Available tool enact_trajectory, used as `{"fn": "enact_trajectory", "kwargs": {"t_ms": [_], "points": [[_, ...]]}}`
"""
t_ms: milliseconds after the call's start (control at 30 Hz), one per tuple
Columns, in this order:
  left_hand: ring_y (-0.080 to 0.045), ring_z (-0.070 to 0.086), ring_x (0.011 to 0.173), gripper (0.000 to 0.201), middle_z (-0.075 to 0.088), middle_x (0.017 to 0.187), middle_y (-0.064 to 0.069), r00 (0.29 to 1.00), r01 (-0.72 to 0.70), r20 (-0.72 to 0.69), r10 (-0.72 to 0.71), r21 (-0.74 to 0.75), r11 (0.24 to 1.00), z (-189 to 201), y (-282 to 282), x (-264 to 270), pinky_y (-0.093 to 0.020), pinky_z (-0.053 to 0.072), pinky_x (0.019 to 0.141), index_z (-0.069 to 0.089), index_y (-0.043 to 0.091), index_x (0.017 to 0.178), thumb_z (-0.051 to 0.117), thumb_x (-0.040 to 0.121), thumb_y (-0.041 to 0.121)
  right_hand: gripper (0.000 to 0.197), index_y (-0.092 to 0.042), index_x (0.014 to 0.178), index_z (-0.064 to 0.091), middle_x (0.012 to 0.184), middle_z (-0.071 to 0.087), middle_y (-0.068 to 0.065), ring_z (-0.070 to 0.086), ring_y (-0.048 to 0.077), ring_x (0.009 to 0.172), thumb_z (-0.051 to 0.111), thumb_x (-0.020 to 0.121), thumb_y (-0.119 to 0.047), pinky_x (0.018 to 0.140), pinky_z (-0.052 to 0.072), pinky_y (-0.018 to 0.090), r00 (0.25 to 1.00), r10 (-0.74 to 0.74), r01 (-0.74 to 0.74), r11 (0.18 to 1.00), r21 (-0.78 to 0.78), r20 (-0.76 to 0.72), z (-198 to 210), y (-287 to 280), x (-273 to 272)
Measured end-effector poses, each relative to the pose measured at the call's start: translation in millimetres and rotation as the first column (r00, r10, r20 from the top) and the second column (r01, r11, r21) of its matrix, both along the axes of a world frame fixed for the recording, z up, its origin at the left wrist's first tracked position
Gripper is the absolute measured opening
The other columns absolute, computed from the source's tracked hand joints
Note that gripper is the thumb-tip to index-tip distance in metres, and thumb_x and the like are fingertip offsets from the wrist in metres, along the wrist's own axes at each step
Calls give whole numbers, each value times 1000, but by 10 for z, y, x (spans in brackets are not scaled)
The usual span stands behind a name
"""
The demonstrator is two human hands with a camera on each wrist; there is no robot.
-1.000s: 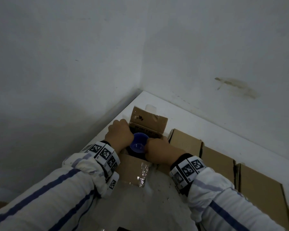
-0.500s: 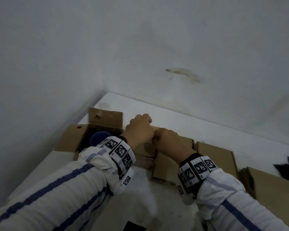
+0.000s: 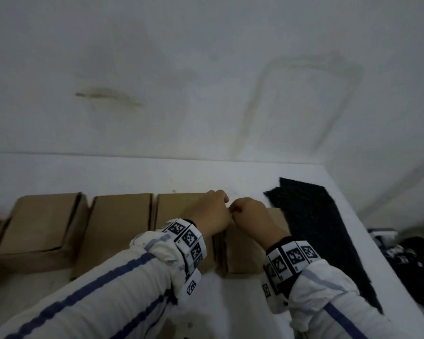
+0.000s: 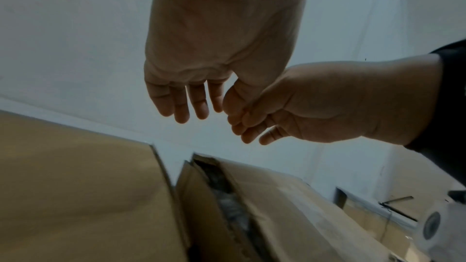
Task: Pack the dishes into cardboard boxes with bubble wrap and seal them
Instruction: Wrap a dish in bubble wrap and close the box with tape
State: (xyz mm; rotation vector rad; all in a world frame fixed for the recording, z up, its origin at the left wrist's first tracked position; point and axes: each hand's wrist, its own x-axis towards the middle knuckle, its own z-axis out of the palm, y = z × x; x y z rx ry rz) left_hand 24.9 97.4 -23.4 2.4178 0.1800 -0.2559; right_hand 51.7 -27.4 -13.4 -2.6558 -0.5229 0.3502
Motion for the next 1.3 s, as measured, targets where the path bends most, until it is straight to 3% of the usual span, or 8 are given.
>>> {"fn": "enact_trajectory", "kwargs": {"t_ms": [100, 267, 467, 633, 900, 1100, 1233, 1300], "points": [[-23, 46, 118, 40, 45, 131, -4, 999, 47, -12, -47, 18, 999, -38, -428, 192, -39, 42, 99, 46, 23, 127, 44, 87, 17, 29, -12, 102, 71, 113, 67, 6, 59, 22, 107, 49, 84, -5, 90, 44, 27, 990, -138, 138, 990, 32, 12, -59, -562, 218], [-24, 44, 115, 36, 46, 128, -4, 991, 135, -6, -135, 8, 991, -146, -815, 392, -36, 41, 95, 47, 20, 125, 39, 92, 12, 27, -13, 100, 69, 113, 65, 8, 60, 25, 102, 47, 87, -5, 83, 46, 27, 938, -347, 347, 938, 0, -28, -255, -1275, 492], [-22, 49, 97, 30, 46, 122, -7, 966, 256, -43, -257, -10, 967, -266, -1040, 436, -33, 44, 87, 48, 15, 123, 38, 95, 12, 44, -9, 123, 50, 128, 37, 15, 47, 35, 116, 62, 86, -30, 99, 42, 38, 912, -357, 286, 907, -310, -201, -711, -1583, 530], [-25, 53, 99, 28, 48, 121, -10, 970, 244, -4, -244, -8, 970, -286, -1044, 453, -36, 45, 88, 51, 12, 120, 39, 96, 13, 28, -4, 111, 59, 122, 43, 17, 51, 35, 110, 57, 89, -21, 94, 43, 36, 945, -320, 285, 911, -299, -73, -865, -1600, 486], [-20, 49, 95, 35, 49, 124, -8, 976, 215, 0, -216, -73, 974, -294, -1067, 484, -31, 42, 80, 45, 18, 128, 44, 93, 16, 23, -1, 89, 72, 96, 69, 17, 64, 30, 93, 62, 86, -22, 75, 47, 27, 903, -408, 404, 913, -61, -134, -455, -1663, 570], [-15, 32, 133, 87, 25, 147, 2, 965, 261, 87, -247, -285, 922, -79, -1173, 438, -37, 35, 110, 22, 26, 148, 73, 78, 38, 20, -15, 62, 59, 65, 57, 0, 52, 12, 62, 69, 79, -13, 60, 41, 24, 936, -280, 342, 872, 351, -215, 82, -1472, 507], [-19, 59, 103, 48, 60, 114, -1, 975, 219, 135, -177, -422, 880, 109, -1077, 392, -38, 51, 89, 56, 15, 115, 78, 73, 26, 22, -21, 62, 61, 70, 61, -3, 57, 10, 70, 67, 81, -10, 68, 48, 27, 969, -168, 240, 810, 535, -181, 324, -1172, 372], [-27, 64, 87, 23, 68, 94, -9, 971, 213, 170, -166, -313, 925, 201, -957, 328, -37, 49, 74, 62, 9, 100, 68, 80, 19, 21, -19, 63, 62, 71, 63, -1, 59, 13, 72, 68, 81, -9, 73, 50, 33, 970, -149, 237, 754, 612, -193, 371, -1003, 317]]}}
